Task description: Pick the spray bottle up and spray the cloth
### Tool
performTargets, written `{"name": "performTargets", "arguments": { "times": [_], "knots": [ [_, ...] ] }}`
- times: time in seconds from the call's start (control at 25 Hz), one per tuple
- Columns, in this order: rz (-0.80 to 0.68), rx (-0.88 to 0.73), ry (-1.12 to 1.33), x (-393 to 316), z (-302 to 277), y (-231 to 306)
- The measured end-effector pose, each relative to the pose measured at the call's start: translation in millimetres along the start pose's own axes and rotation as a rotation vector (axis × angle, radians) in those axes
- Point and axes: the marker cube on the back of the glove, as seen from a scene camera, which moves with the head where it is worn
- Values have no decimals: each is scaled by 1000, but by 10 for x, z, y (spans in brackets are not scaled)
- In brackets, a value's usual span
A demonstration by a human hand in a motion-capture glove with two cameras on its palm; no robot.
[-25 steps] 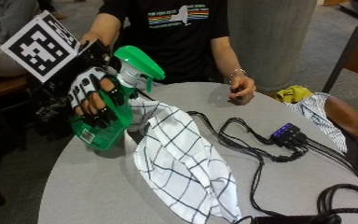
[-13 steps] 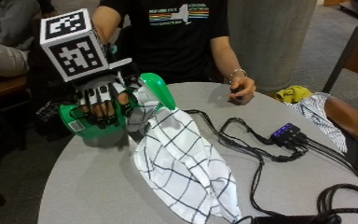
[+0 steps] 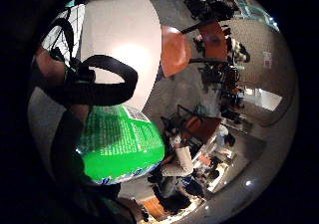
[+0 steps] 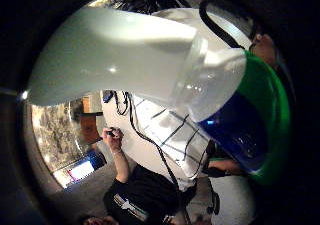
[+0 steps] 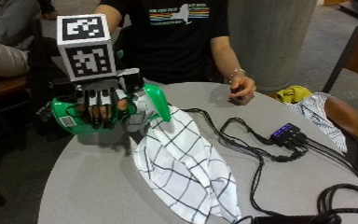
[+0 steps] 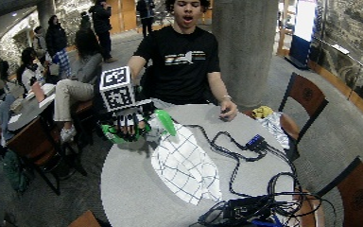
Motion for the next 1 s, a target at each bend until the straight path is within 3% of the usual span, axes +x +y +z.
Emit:
{"name": "performTargets", "arguments": {
  "times": [1.0],
  "knots": [
    [16,-15,69,-24,-146,82]
  ]
}}
